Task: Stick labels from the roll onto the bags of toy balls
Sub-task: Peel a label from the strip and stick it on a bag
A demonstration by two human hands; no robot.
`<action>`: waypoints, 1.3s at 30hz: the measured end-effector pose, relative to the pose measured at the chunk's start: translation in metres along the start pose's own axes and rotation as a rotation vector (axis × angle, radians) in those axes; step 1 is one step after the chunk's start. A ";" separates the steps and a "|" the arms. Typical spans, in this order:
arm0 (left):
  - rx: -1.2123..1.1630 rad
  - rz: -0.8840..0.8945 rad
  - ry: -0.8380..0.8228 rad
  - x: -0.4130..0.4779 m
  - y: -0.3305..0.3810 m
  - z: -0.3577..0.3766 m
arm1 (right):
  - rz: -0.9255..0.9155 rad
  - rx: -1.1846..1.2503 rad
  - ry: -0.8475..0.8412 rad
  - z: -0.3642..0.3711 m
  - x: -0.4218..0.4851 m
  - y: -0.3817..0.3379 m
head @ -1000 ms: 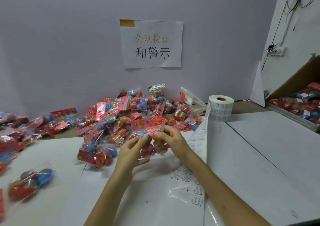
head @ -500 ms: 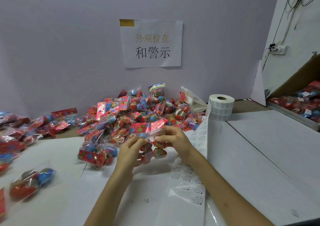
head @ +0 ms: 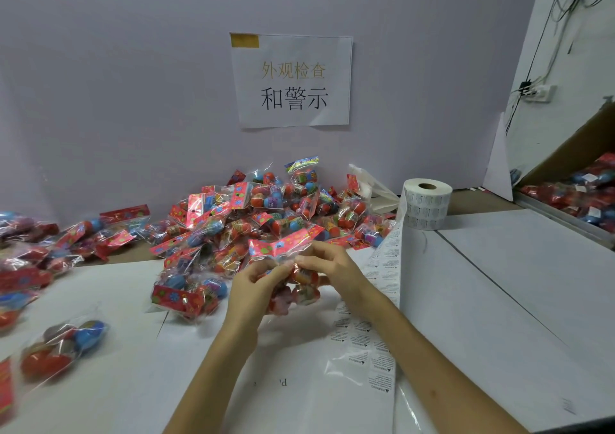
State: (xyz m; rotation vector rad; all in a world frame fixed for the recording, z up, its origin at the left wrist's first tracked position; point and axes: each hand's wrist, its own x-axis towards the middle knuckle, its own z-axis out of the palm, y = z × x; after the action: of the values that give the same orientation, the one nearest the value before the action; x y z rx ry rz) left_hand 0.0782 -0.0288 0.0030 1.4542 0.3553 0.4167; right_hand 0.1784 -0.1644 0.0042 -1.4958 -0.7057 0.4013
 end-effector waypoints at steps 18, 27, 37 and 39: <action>0.367 0.291 -0.075 0.002 -0.017 0.007 | -0.033 0.017 0.161 -0.002 0.002 -0.002; 0.012 0.027 0.028 0.004 -0.006 -0.002 | -0.092 -0.024 0.283 -0.006 0.006 0.000; 0.072 0.021 -0.075 0.002 -0.008 0.004 | 0.102 -0.003 0.179 -0.006 0.008 0.004; 0.208 0.111 -0.010 0.002 -0.012 0.005 | 0.069 -0.044 0.218 -0.009 0.009 0.006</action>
State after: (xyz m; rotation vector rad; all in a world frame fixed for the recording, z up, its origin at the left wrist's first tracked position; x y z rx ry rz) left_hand 0.0827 -0.0332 -0.0087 1.6840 0.3178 0.4727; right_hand 0.1918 -0.1651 0.0006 -1.5811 -0.4944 0.2712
